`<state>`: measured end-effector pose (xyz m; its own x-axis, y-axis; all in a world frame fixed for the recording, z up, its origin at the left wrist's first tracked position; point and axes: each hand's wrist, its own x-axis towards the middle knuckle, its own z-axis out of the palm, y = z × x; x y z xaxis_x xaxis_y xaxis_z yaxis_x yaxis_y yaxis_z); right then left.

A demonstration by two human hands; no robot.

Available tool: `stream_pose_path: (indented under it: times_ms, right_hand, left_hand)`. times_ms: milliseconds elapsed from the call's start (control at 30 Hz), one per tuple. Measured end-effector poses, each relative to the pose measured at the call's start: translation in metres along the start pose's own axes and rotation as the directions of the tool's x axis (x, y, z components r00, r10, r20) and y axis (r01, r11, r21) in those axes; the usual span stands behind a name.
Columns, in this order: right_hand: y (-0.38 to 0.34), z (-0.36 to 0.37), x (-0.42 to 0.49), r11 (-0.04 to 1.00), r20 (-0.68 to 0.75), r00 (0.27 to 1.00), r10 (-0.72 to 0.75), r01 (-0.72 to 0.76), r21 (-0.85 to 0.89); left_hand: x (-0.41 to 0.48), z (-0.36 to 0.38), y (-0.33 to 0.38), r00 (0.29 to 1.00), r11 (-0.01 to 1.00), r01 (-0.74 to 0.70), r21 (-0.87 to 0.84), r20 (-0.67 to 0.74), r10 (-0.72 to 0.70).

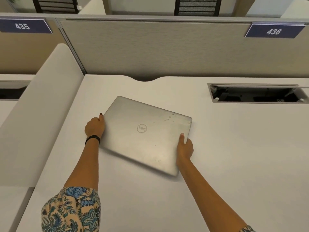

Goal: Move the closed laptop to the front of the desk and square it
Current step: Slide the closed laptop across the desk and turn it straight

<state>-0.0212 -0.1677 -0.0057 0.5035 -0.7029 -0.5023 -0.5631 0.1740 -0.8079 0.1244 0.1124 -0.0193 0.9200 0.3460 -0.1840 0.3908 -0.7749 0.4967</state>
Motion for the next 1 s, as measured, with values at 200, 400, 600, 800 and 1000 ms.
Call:
stream_pose_path:
  times_ms: [200, 400, 600, 800, 1000]
  right_hand:
    - [0.002, -0.008, 0.001, 1.000, 0.017, 1.000, -0.014, 0.014, 0.017]
    - [0.005, -0.027, 0.011, 1.000, 0.018, 0.999, -0.026, 0.027, -0.016]
    - [0.016, -0.071, 0.024, 0.998, 0.015, 1.000, -0.008, 0.009, -0.057]
    - [0.024, -0.130, 0.054, 0.994, -0.008, 0.999, -0.039, 0.038, -0.102]
    - [0.028, -0.203, 0.093, 0.987, -0.013, 0.995, -0.094, 0.092, -0.134]
  left_hand:
    - [-0.006, -0.006, -0.013, 0.992, 0.998, -0.050, 0.032, 0.120, 0.046]
    - [-0.032, -0.004, -0.024, 0.982, 0.995, -0.079, 0.056, 0.174, 0.068]
    - [-0.068, 0.004, -0.007, 0.961, 0.992, -0.095, 0.082, 0.268, 0.070]
    - [-0.116, 0.022, 0.025, 0.940, 0.988, -0.132, 0.080, 0.326, 0.099]
    - [-0.175, 0.048, 0.060, 0.889, 0.987, -0.157, 0.043, 0.442, 0.122]
